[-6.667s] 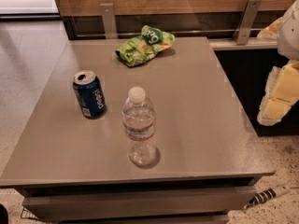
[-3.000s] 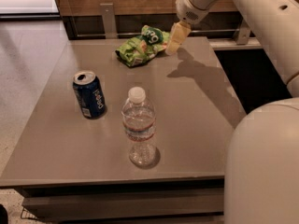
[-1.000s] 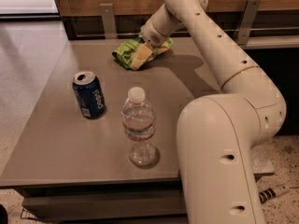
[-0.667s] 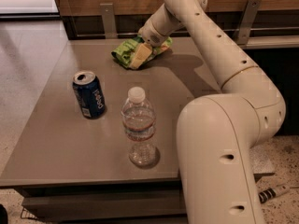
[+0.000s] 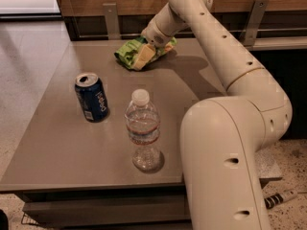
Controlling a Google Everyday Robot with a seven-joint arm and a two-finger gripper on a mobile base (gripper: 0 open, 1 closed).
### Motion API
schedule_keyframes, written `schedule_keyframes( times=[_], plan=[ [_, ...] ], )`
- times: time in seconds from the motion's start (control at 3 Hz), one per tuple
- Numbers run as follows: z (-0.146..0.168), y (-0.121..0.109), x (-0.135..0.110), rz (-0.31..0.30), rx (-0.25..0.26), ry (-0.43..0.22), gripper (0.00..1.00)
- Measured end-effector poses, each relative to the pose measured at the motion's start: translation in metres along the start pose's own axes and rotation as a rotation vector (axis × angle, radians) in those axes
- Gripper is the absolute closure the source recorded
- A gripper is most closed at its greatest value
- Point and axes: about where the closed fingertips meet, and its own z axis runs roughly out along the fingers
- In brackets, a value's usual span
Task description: Pick green rice chip bag
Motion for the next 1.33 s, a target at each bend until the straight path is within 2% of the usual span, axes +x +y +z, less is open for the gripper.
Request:
schedule_keyframes(
  times=[0.33,1.33],
  plan=[
    [0.0000,0.0000,0.0000,0.000,0.000,0.000,1.00],
    [-0.0014,-0.0004,-0.0012,0.000,0.000,0.000,1.00]
  ],
)
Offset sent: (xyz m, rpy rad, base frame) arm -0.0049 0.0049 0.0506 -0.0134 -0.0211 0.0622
